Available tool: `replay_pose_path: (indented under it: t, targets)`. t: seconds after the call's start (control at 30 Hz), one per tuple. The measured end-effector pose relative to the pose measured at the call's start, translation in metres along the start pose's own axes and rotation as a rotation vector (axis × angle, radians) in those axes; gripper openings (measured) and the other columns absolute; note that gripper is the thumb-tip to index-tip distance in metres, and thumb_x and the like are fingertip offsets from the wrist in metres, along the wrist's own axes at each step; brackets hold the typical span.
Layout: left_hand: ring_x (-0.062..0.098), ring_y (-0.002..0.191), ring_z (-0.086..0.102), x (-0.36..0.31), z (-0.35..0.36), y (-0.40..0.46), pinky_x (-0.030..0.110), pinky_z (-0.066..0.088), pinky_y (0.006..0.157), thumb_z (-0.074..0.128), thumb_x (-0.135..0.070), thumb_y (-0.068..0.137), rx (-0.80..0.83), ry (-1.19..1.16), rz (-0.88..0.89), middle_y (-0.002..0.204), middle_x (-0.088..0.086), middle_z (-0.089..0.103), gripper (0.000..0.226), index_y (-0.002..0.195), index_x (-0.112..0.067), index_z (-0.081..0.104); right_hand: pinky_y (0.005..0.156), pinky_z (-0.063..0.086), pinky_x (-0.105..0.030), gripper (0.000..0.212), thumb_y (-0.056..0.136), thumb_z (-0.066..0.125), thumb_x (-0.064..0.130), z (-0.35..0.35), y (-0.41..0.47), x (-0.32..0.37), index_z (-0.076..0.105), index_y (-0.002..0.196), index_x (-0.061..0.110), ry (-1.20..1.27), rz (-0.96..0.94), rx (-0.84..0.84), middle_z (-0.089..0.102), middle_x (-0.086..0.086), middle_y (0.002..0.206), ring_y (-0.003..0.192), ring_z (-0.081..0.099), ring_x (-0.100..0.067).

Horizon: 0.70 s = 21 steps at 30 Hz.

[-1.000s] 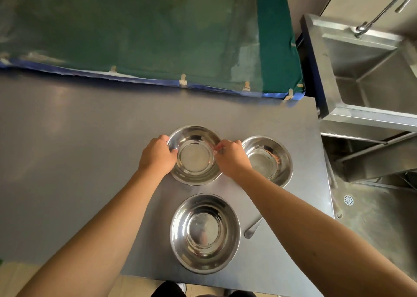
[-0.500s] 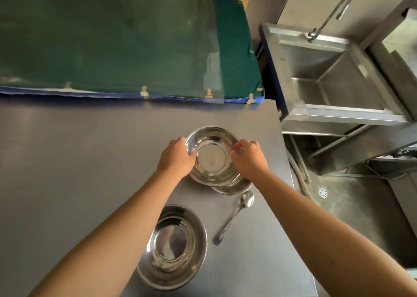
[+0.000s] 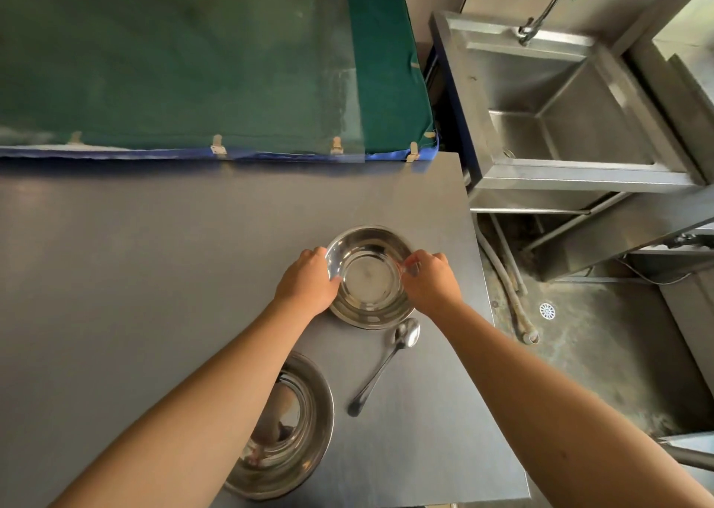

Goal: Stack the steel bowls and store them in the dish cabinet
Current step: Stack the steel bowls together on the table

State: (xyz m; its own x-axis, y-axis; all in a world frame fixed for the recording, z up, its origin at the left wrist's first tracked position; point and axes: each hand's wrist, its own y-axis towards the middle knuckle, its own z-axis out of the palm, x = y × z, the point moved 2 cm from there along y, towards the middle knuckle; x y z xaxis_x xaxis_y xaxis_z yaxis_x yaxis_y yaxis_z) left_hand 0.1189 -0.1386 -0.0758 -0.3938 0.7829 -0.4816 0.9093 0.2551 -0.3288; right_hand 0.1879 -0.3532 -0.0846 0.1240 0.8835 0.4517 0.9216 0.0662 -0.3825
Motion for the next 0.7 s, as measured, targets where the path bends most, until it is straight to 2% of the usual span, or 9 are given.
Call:
replay_pose_path:
  t: [0.1,0.23,0.3,0.4,0.43,0.53,0.7]
  targets:
    - [0.036,0.102,0.062,0.0,0.004,-0.002,0.041,0.05,0.083,0.064,-0.029,0.092,0.009,-0.013,0.0,0.12,0.014,0.057,0.04,0.125,-0.01,0.054,0.092,0.058,-0.043,0.03,0.096,0.055,0.019,0.003,0.0,0.001,0.065,0.125,0.018,0.008,0.012,0.009,0.049,-0.009,0.131,0.082,0.062,-0.025]
    - [0.036,0.099,0.062,0.0,0.008,0.002,0.04,0.051,0.081,0.065,-0.029,0.091,0.028,-0.04,-0.019,0.12,0.014,0.054,0.042,0.126,-0.009,0.053,0.101,0.052,-0.047,0.033,0.097,0.051,0.019,0.004,0.001,0.0,0.064,0.127,0.02,0.013,0.036,0.023,0.052,-0.01,0.129,0.114,0.058,-0.032]
    - [0.036,0.099,0.062,0.001,0.01,0.004,0.04,0.051,0.083,0.065,-0.03,0.09,0.032,-0.069,-0.036,0.121,0.013,0.053,0.043,0.126,-0.009,0.053,0.098,0.054,-0.045,0.031,0.098,0.052,0.02,0.004,0.001,-0.003,0.064,0.127,0.02,0.027,0.048,0.022,0.053,-0.009,0.129,0.108,0.061,-0.03]
    - [0.033,0.099,0.061,0.001,0.012,0.006,0.04,0.051,0.086,0.066,-0.033,0.089,0.039,-0.131,-0.07,0.121,0.012,0.053,0.046,0.126,-0.009,0.054,0.084,0.056,-0.039,0.032,0.101,0.056,0.032,0.007,0.001,-0.009,0.062,0.129,0.018,0.066,0.066,0.008,0.053,-0.01,0.131,0.079,0.061,-0.019]
    - [0.032,0.1,0.06,0.0,0.013,0.007,0.04,0.051,0.088,0.067,-0.033,0.088,0.042,-0.153,-0.084,0.121,0.012,0.054,0.047,0.126,-0.01,0.055,0.084,0.056,-0.039,0.038,0.102,0.056,0.038,0.007,0.0,-0.01,0.06,0.133,0.016,0.089,0.076,0.007,0.053,-0.01,0.132,0.079,0.061,-0.019]
    - [0.031,0.101,0.06,0.001,0.013,0.009,0.04,0.051,0.089,0.067,-0.033,0.086,0.044,-0.202,-0.104,0.119,0.012,0.057,0.044,0.122,-0.01,0.059,0.087,0.055,-0.04,0.051,0.103,0.052,0.048,0.008,-0.004,-0.012,0.053,0.141,0.014,0.134,0.091,0.015,0.058,-0.013,0.136,0.101,0.065,-0.029]
    - [0.028,0.091,0.062,0.012,0.009,0.001,0.036,0.053,0.076,0.068,-0.034,0.084,0.048,-0.235,-0.109,0.109,0.01,0.063,0.037,0.114,-0.012,0.063,0.091,0.057,-0.045,0.047,0.103,0.053,0.045,0.01,-0.016,-0.005,0.052,0.14,0.015,0.154,0.084,0.053,0.061,-0.014,0.134,0.107,0.066,-0.031]
